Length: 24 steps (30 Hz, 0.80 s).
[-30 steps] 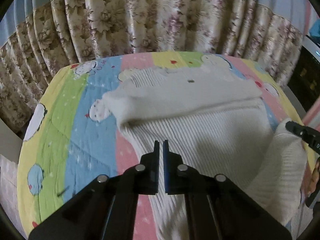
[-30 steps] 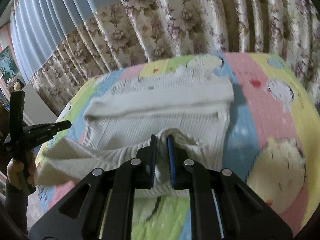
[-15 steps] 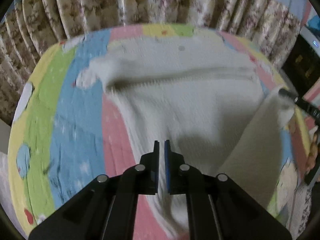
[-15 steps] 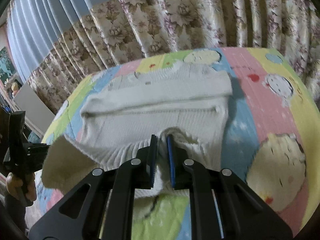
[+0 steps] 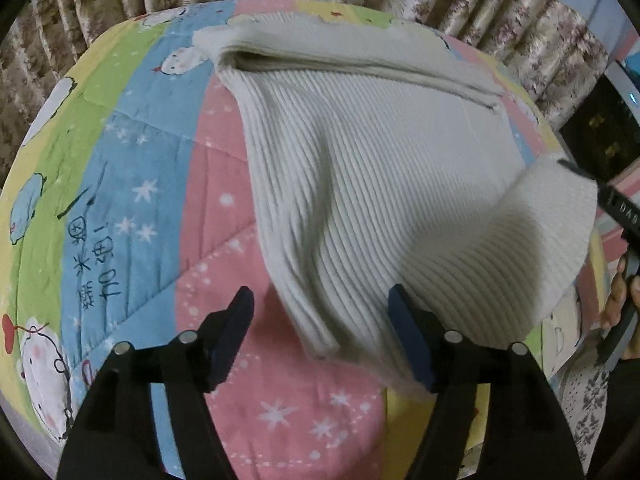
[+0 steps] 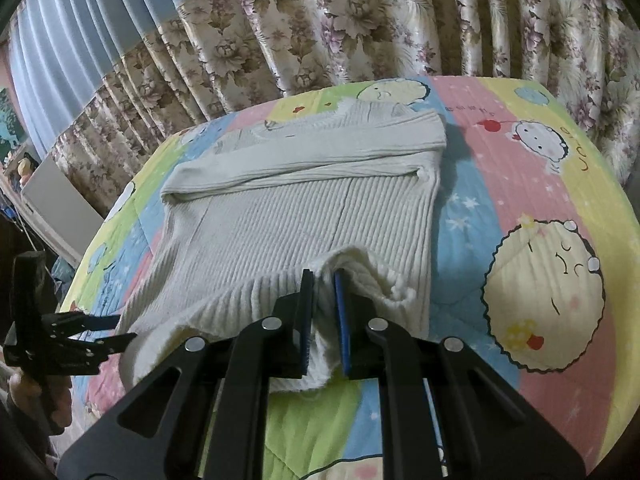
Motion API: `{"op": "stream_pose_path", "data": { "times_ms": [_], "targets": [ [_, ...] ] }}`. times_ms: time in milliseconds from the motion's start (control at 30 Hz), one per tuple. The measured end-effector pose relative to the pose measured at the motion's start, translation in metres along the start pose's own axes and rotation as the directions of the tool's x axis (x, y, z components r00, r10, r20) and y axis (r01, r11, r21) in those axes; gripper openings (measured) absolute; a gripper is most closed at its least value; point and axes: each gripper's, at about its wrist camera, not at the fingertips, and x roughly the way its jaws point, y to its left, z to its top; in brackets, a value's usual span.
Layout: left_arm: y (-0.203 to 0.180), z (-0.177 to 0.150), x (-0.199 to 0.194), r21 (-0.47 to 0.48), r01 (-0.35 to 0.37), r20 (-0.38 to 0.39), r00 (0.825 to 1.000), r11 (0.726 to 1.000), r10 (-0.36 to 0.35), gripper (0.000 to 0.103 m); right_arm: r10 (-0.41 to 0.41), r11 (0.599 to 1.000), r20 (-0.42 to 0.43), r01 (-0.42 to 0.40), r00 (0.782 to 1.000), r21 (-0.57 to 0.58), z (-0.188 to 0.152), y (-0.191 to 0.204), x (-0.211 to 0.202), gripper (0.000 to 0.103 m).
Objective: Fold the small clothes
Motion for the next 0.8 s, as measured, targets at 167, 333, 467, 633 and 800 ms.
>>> {"op": "stream_pose_path", "data": {
  "times_ms": [167, 333, 467, 633, 800],
  "targets": [
    [-0.005, 0.003, 0.008, 0.015, 0.026, -0.02, 0.999, 1.0, -0.025, 0.018, 0.001, 1.0, -0.001, -0.001, 1.0, -0.008, 0.001, 0.0, 0.001, 0.011],
    [-0.007, 0.018, 0.002, 0.043, 0.039, 0.015, 0.999, 0.998, -0.04, 0.013, -0.001, 1.0, 0.005, 0.001, 1.0, -0.008, 0.001, 0.001, 0.001, 0.011],
    [-0.012, 0.038, -0.011, 0.074, 0.021, 0.086, 0.996, 0.997, -0.027, 0.013, -0.002, 1.0, 0.018, 0.002, 1.0, -0.007, 0.008, 0.001, 0.003, 0.011],
    [-0.009, 0.075, -0.021, 0.082, -0.009, 0.171, 0.985, 0.997, -0.005, 0.013, -0.02, 1.0, 0.06, 0.022, 0.998, -0.021, 0.031, -0.006, 0.008, 0.011],
    [0.0, 0.125, -0.023, 0.074, -0.015, 0.246, 0.969, 0.997, -0.004, 0.013, -0.041, 0.998, 0.115, 0.045, 0.993, -0.033, 0.07, -0.022, 0.023, 0.011]
  ]
}}
